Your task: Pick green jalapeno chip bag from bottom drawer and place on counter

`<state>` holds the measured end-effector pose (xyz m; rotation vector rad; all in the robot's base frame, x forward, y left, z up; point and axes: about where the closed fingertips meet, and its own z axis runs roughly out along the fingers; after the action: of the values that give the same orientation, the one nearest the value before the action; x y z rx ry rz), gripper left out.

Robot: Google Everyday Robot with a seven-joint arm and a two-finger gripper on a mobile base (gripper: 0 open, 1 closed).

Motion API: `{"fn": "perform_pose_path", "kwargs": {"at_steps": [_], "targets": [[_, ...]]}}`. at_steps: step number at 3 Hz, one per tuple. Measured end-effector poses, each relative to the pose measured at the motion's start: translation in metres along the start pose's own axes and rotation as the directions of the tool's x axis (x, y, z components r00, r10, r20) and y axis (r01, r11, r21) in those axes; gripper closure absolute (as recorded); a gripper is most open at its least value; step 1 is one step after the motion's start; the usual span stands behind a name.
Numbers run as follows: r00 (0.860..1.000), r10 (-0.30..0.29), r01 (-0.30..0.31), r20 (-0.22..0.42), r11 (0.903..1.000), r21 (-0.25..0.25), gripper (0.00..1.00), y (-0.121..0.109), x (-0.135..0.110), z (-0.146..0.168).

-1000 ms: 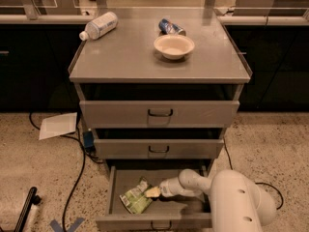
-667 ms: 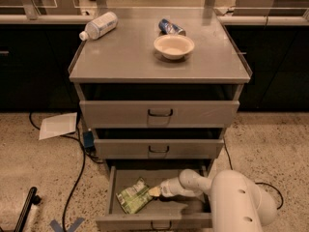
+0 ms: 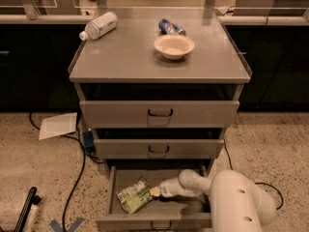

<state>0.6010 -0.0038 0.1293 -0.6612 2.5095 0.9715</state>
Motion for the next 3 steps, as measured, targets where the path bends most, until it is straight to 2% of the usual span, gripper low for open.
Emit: {"fn": "perform_pose_path", "kwargs": {"at_steps": [1,2,3], "targets": [[1.0,0.009,-0.009,0.004,0.9993,-0.037,1.0,0.005,-0.002,0.0],[0.999,0.026,-0.024,0.025,0.9945,-0.102,1.0,0.015,-0.012,-0.021],[0.991,0.038,-0.024,0.131,0.9938,-0.108,1.0,0.023,-0.034,-0.076]]}}
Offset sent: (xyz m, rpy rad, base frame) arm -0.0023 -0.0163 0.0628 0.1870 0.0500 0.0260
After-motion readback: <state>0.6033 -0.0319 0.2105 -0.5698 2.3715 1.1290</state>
